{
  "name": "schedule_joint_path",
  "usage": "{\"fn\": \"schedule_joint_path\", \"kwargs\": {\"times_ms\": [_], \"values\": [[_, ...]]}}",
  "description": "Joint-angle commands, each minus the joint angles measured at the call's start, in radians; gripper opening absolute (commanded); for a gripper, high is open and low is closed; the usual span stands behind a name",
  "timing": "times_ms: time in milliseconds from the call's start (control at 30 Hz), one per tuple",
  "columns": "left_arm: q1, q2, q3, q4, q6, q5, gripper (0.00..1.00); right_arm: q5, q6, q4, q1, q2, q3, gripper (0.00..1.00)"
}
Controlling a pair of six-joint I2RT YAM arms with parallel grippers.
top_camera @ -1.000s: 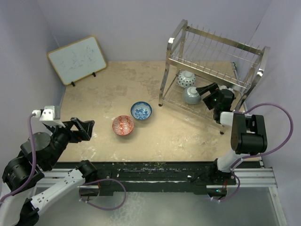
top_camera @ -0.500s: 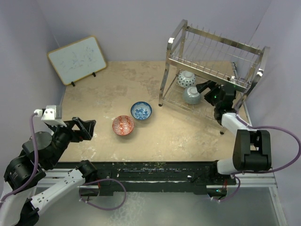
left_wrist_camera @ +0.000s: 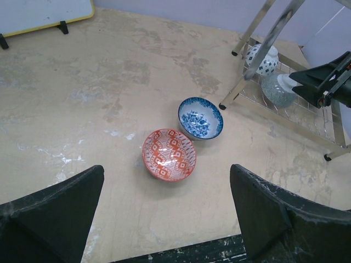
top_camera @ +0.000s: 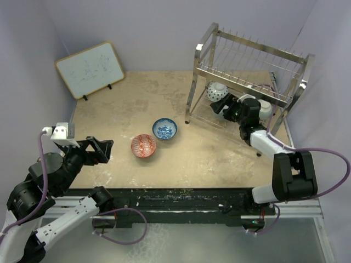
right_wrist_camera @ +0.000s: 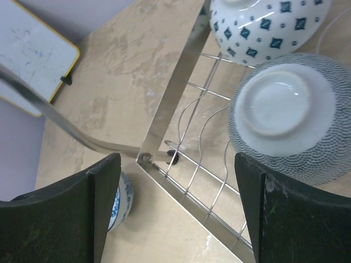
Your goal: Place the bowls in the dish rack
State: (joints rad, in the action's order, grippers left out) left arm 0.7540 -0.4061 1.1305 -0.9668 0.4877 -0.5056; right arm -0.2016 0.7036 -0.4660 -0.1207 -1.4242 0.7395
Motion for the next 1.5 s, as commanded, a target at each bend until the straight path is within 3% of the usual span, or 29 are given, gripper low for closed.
{"fn": "schedule_joint_path", "kwargs": {"times_ms": [0,300,567,1000,1233,1467], "values": [[0.004,0.013,-0.005,0.024,0.008,-0.008,0.99,-0.036,-0.026,-0.066,-0.016,-0.011,0.004,0.85],[0.004,0.021,0.004,0.003,0.012,-0.020,0.99,-0.001,-0.069,-0.072,-0.016,-0.130,0.096,0.86],[0.004,0.029,-0.004,-0.010,0.020,-0.025,0.99,0.195,-0.124,-0.057,-0.016,-0.133,0.132,0.88],[0.004,0.022,-0.005,-0.009,0.015,-0.034,0.99,0.370,-0.240,-0.041,-0.007,-0.249,0.252,0.91],[0.004,0.020,0.000,-0.012,0.010,-0.037,0.99,0.312,-0.287,-0.098,-0.006,-0.170,0.194,0.90],[0.004,0.015,-0.011,-0.008,0.015,-0.030,0.99,0.139,-0.304,-0.108,-0.007,-0.075,0.125,0.90]]}}
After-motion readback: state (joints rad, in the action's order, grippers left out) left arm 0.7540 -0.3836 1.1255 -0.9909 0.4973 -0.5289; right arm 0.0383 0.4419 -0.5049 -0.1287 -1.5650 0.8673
